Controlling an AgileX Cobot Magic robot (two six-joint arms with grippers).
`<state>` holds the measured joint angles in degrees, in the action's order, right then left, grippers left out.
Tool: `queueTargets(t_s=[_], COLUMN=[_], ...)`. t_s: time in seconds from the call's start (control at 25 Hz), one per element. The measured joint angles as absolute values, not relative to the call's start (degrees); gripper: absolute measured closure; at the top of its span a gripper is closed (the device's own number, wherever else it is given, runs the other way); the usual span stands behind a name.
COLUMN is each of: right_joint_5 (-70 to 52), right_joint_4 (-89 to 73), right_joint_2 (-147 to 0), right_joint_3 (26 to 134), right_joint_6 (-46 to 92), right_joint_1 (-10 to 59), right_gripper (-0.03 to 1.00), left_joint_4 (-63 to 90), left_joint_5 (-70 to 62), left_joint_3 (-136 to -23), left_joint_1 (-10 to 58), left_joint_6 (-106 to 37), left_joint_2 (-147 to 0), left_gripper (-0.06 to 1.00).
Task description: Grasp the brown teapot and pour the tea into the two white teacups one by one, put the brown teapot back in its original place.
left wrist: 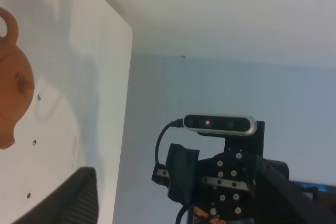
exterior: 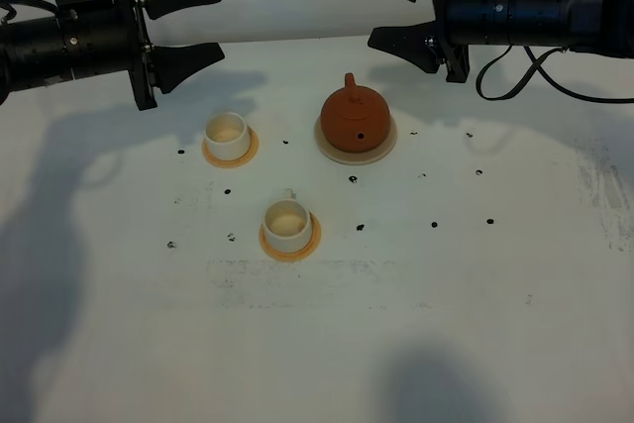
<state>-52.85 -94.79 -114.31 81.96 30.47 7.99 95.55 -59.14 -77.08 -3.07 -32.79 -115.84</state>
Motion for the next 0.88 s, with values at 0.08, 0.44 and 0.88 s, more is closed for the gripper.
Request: queueTargets(t_s=[0.08,0.44,0.88], right_joint_5=[-52.85,-52.85,-52.85], right_joint_4=[-94.41,-93.38,-93.08], right_joint_2=[-114.31,-114.31,-114.31], right_joint_3=[81.96,81.96,81.96], right_joint_6=[30.47,30.45,31.57], right_joint_1=[7.99,7.99,7.99], right_gripper=[0.34,0.34,0.36], left_joint_4=[95.55,95.55,95.55], left_joint_5=[-59.14,-59.14,-59.14], left_joint_3=[-77.08,-77.08,-77.08], left_joint_1=[-3.07,-3.07,-3.07], left_joint_6=[-32.79,-33.02,-41.83], left_joint_2=[-115.84,-115.84,-115.84], left_gripper=[0.33,0.33,0.33])
